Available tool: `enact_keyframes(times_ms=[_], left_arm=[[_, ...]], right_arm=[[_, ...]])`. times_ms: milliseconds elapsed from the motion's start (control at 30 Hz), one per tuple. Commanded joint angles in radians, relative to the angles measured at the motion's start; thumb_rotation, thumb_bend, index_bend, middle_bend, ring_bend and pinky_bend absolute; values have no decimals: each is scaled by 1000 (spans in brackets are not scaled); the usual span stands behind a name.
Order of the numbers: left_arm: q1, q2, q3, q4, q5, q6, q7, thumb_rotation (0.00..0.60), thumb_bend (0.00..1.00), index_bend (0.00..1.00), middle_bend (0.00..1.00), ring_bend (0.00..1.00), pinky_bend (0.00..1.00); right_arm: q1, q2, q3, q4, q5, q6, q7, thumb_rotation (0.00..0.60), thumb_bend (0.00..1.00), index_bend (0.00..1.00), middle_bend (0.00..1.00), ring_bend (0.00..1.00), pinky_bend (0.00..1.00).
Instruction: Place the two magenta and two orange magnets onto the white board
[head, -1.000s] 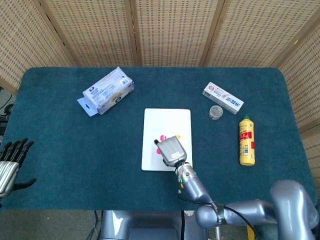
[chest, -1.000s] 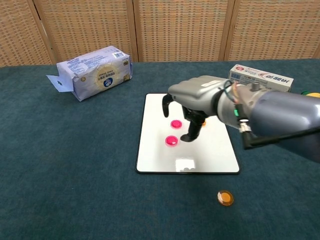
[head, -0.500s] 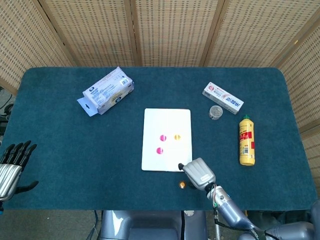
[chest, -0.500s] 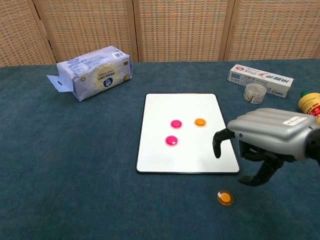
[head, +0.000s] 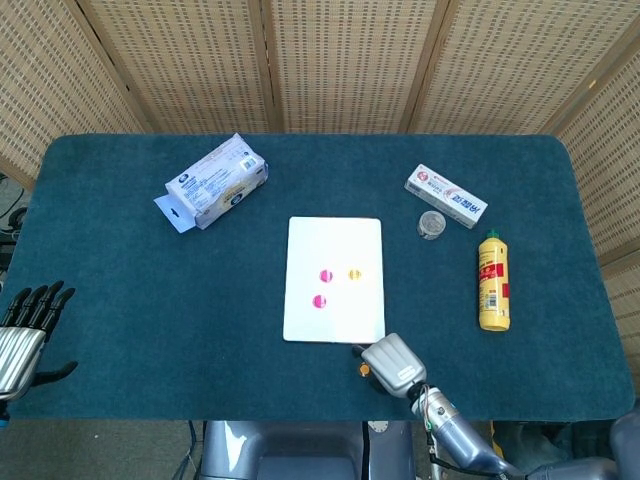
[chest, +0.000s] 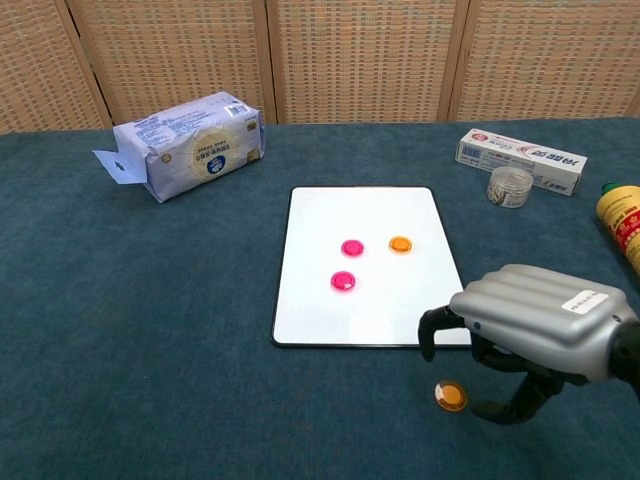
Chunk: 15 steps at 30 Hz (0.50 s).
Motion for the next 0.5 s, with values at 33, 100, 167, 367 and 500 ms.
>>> enact_keyframes(times_ms=[33,100,167,367,500], left_arm=[[0,0,0,0,0,1,-1,600,0,0,0,0,0],[1,0,0,0,1,2,-1,600,0,0,0,0,0],[1,0,1,1,1,2,-1,600,0,0,0,0,0],[1,-1,0,0,0,2,1,600,0,0,0,0,0],[0,0,-1,1,-2,-1,1,600,0,0,0,0,0]], right_arm=[[-9,-12,1,16,-15,-4,-1,600,311,351,958,926,1000],[-16,-23,5,28,-28,-5,1,600,311,352,958,926,1000],[-20,-32,8,36,-34,-9,0,600,311,351,958,926,1000],[-29,-58,21,64,-32,-25,-23,600,311,351,958,926,1000],[-35,-65,33,76,-25,-34,-36,600,311,351,958,926,1000]])
